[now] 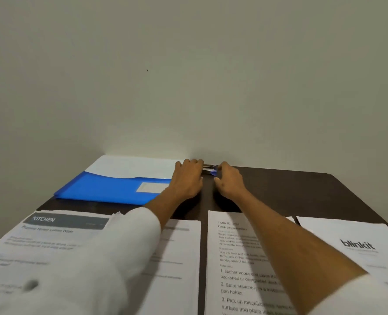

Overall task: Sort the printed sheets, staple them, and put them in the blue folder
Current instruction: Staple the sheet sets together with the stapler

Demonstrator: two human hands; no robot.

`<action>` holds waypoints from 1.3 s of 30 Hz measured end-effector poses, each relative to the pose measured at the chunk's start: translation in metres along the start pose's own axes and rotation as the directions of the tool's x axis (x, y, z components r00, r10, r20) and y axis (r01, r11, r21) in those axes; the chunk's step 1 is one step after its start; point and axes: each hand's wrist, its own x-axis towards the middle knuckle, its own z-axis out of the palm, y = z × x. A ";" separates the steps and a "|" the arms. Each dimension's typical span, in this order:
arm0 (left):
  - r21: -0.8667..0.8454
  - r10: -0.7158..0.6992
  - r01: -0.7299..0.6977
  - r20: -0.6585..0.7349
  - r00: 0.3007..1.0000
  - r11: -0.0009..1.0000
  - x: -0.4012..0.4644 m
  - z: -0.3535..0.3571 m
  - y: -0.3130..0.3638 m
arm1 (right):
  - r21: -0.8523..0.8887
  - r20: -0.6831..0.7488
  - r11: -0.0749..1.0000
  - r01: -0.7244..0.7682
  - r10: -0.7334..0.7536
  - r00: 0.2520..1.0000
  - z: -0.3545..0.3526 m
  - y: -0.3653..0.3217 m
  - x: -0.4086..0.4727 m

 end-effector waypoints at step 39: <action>-0.811 0.007 0.044 0.059 0.998 0.583 -0.094 -0.067 0.059 | 0.844 0.087 0.537 -0.006 -0.125 0.988 -0.101 0.005 -0.117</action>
